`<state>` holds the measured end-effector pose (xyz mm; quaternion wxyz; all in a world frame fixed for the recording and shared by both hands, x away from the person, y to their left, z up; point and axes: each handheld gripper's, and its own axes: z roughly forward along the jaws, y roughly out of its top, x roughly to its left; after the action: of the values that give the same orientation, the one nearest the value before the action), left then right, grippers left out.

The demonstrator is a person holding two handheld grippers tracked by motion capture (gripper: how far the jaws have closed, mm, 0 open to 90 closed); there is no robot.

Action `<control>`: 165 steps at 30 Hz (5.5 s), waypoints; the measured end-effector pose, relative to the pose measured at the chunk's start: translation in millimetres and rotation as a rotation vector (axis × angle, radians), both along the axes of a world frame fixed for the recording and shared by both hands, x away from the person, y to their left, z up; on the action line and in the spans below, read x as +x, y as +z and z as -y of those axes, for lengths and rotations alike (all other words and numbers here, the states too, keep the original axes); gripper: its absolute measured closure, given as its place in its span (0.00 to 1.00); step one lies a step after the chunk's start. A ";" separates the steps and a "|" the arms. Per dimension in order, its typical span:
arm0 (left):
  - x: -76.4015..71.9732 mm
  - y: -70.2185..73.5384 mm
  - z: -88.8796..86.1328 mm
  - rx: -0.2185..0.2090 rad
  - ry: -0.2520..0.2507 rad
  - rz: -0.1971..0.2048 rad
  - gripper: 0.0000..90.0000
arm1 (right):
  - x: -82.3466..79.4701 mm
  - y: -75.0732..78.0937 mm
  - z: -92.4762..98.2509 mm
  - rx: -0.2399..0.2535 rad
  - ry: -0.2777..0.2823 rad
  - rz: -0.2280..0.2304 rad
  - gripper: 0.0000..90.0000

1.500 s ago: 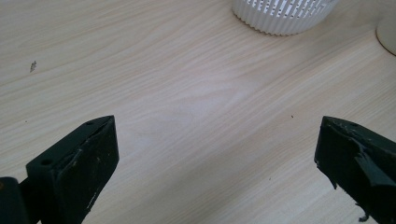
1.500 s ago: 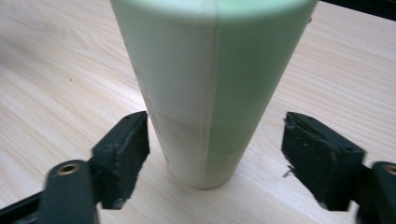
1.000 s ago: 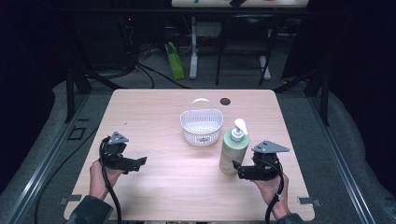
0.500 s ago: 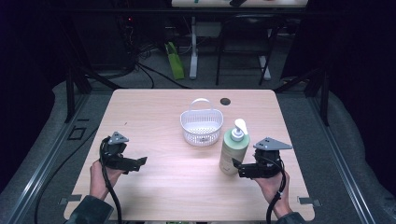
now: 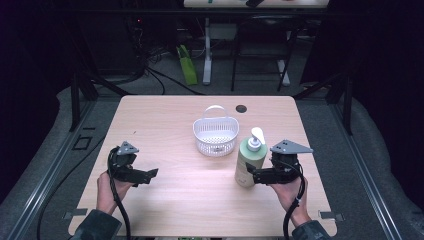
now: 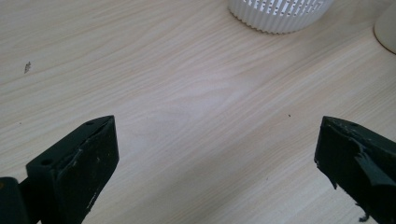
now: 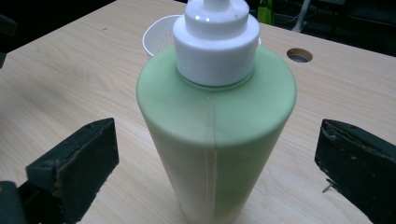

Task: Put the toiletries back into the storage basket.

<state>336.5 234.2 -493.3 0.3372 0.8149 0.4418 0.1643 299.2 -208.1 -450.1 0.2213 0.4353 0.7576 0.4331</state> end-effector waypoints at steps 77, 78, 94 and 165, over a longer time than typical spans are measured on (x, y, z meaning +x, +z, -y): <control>1.4 -3.7 4.1 0.028 -0.028 -0.025 0.00 | 3.3 24.6 -6.7 0.204 -0.027 0.298 0.74; 1.3 -3.7 4.0 0.028 -0.027 -0.025 0.00 | 3.2 24.6 -6.8 0.202 -0.027 0.299 0.74; 1.6 -4.0 4.0 0.028 -0.025 -0.031 0.00 | 5.5 27.1 -4.8 0.194 -0.029 0.293 0.75; 9.4 -12.4 1.7 0.050 0.037 -0.106 0.00 | 24.1 96.3 2.1 0.165 0.062 0.362 0.76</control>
<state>345.9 232.5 -505.7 0.2899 0.8224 0.4697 0.1379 323.3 -210.2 -353.8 0.3038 0.3434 0.6805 0.5715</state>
